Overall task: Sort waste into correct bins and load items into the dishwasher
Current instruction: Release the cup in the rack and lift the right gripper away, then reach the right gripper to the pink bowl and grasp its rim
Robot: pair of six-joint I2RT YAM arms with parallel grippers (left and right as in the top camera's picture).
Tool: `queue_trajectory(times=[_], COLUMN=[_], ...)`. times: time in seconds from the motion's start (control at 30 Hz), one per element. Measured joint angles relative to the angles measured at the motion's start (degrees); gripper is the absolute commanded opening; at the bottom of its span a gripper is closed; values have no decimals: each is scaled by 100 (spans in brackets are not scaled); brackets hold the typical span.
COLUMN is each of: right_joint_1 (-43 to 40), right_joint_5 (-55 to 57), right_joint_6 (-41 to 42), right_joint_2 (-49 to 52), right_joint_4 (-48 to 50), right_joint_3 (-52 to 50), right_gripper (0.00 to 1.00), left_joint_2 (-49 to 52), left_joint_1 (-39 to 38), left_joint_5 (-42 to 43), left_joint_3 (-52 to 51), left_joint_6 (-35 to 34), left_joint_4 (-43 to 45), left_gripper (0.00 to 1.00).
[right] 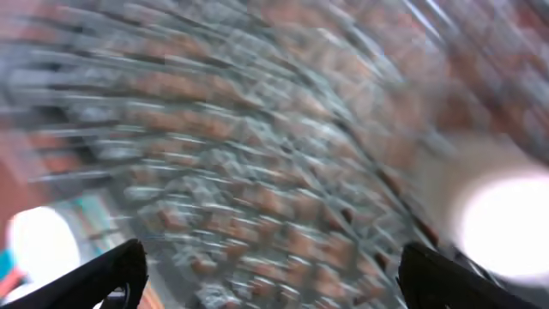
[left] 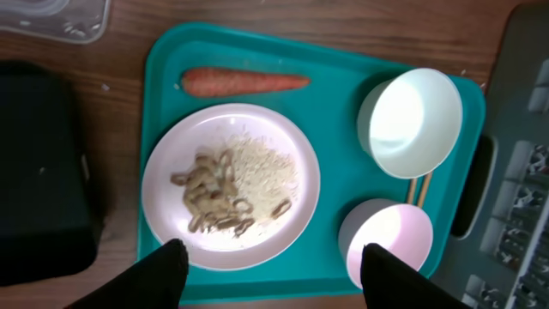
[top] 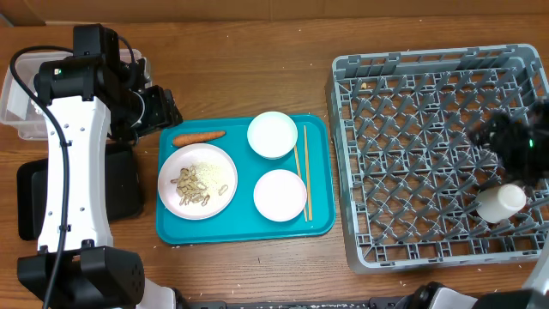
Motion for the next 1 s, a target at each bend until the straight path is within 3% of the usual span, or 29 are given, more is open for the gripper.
queue_trajectory(times=[0.17,0.33,0.5,0.77,1.0], right_joint_1=[1449,3364,4778,5825,6054], right_joint_5=[-483,-614,-302,70,177], right_joint_6=[-160,-203,-221,-68,0], right_joint_2=[-107,11,688,2153,3053], right_joint_4=[197,299,306,251,201], right_joint_3=[734,780,780,780,774], right_gripper=[92,93,91,72,65], left_joint_2=[0,0,0,0,0], left_joint_1=[0,0,0,0,0], left_joint_5=[-295,-466,-525,-531,-531], left_joint_3=[0,0,0,0,0], left_joint_6=[-7,2,2,2,2], left_joint_4=[-175,-271,-343,-452,-503], left_gripper=[90,91,91,91,90])
